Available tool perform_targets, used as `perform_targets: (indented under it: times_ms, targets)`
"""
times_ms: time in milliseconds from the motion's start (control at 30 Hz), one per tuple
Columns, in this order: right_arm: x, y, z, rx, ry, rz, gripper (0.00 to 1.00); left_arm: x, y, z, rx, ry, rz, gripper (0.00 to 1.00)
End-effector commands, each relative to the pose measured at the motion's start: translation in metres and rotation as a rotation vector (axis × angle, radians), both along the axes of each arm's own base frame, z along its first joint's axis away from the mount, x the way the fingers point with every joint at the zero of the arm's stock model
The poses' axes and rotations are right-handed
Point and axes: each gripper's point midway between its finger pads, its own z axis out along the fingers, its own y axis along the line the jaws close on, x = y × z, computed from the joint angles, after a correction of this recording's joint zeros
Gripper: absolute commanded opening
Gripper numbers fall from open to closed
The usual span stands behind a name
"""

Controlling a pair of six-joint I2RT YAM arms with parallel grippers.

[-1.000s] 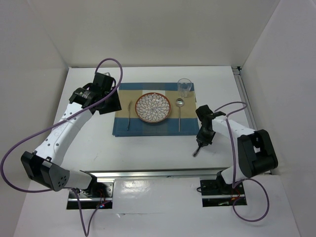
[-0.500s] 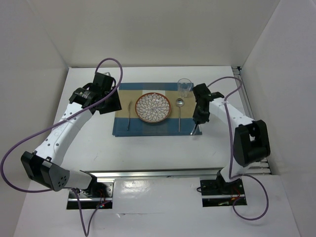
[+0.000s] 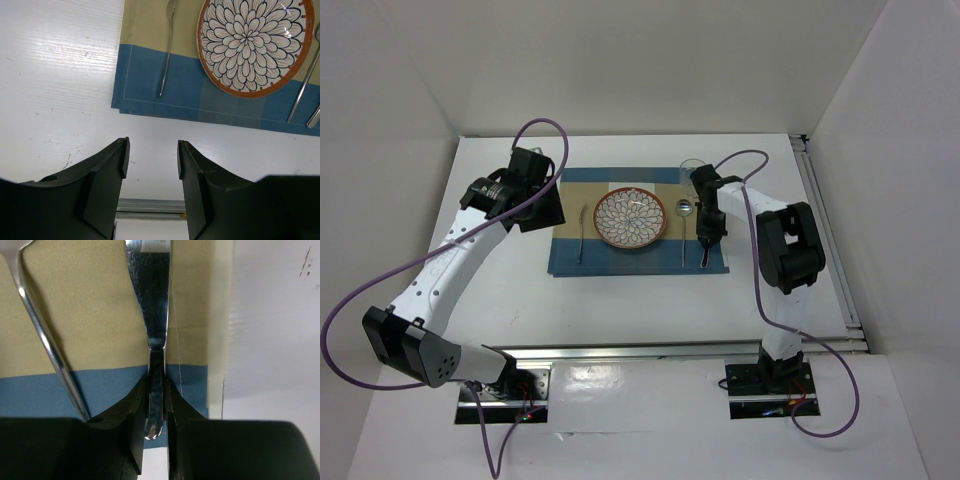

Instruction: Set the dinner table for one person

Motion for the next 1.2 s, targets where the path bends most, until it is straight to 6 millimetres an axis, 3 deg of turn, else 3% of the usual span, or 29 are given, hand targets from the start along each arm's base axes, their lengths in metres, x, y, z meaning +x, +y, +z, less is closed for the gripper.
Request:
perform_targets:
  times_ms: [0, 500, 533, 600, 667, 767, 900, 933, 967, 1000, 1033, 1100, 1133, 1167]
  targets:
    - [0.025, 0.012, 0.015, 0.012, -0.096, 0.051, 0.00, 0.003, 0.006, 0.011, 0.010, -0.032, 0.020, 0.59]
    - [0.025, 0.033, 0.008, 0.032, -0.082, 0.087, 0.00, 0.006, 0.003, 0.021, -0.008, -0.055, 0.014, 0.59]
    - [0.025, 0.031, 0.004, 0.020, -0.077, 0.084, 0.04, 0.004, 0.004, 0.020, -0.005, -0.047, 0.014, 0.59]
    - [0.025, 0.030, 0.006, 0.009, -0.077, 0.081, 0.15, 0.004, 0.004, 0.020, -0.005, -0.047, 0.014, 0.59]
    - [0.026, 0.032, 0.012, 0.004, -0.088, 0.078, 0.17, 0.004, 0.004, 0.020, 0.001, -0.047, 0.007, 0.59]
    - [0.031, 0.030, 0.036, 0.000, -0.133, 0.062, 0.18, 0.004, 0.004, 0.020, 0.001, -0.047, 0.007, 0.59]
    - [0.033, 0.025, 0.078, -0.001, -0.212, 0.031, 0.48, 0.003, 0.004, 0.022, -0.002, -0.055, 0.007, 0.59]
    - [0.030, 0.025, 0.096, 0.016, -0.244, 0.017, 0.66, 0.001, 0.005, 0.022, -0.002, -0.055, 0.007, 0.59]
    - [0.031, 0.021, 0.107, 0.028, -0.270, -0.002, 0.72, 0.000, 0.005, 0.022, -0.002, -0.055, 0.007, 0.59]
    - [0.027, 0.015, 0.111, 0.026, -0.268, -0.013, 0.75, 0.000, 0.005, 0.022, -0.002, -0.055, 0.007, 0.59]
    - [0.021, 0.013, 0.129, 0.047, -0.305, -0.030, 0.77, 0.000, 0.005, 0.022, -0.002, -0.055, 0.007, 0.59]
    - [0.012, -0.001, 0.138, 0.056, -0.328, -0.097, 0.88, 0.000, 0.005, 0.022, -0.002, -0.055, 0.007, 0.59]
    - [0.005, -0.006, 0.156, 0.079, -0.374, -0.123, 0.91, 0.001, 0.005, 0.025, -0.005, -0.064, 0.007, 0.59]
    - [-0.001, -0.008, 0.161, 0.097, -0.389, -0.150, 0.96, 0.002, 0.005, 0.025, -0.005, -0.064, 0.007, 0.59]
